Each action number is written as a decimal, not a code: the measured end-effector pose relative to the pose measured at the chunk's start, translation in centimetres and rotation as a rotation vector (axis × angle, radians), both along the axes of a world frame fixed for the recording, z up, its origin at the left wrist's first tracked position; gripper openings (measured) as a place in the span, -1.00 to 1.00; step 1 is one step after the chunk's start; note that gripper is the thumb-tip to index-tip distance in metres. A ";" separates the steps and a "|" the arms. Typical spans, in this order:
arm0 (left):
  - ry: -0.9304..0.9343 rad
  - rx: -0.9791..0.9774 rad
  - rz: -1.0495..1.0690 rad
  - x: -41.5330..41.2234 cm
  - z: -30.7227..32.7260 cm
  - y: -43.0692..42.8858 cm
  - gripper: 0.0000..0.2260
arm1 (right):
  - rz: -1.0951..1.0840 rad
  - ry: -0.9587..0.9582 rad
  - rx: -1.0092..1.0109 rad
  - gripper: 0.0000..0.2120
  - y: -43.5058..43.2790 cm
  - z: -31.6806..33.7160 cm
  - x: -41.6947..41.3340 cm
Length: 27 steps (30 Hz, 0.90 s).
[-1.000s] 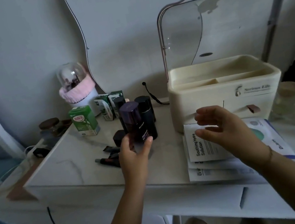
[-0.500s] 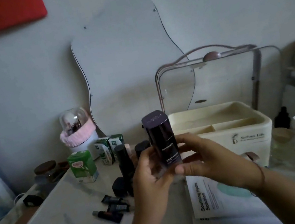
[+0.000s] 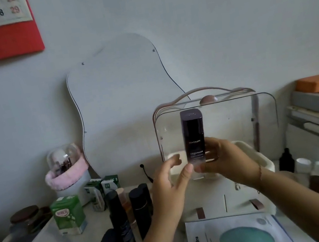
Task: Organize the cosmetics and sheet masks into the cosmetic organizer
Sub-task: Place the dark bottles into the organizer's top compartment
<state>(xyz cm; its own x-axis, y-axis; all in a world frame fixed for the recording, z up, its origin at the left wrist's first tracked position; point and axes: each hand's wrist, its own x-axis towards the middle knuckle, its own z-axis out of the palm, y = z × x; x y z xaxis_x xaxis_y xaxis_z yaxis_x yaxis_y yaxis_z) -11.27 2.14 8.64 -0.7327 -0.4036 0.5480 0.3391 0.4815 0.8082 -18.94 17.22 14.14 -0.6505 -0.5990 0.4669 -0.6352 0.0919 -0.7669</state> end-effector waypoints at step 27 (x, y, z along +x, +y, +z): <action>0.042 -0.106 0.044 -0.7 -4.3 -0.1 -0.69 | -0.126 -0.157 0.285 -0.41 -9.6 -2.2 -9.7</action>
<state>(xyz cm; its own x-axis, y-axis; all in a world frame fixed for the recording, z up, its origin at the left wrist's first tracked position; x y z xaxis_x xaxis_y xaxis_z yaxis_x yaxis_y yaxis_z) -11.99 1.99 4.38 -0.6915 -0.3730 0.6187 0.3482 0.5783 0.7378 -28.63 7.59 11.98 -0.7781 -0.6014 0.1814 -0.4818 0.3862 -0.7865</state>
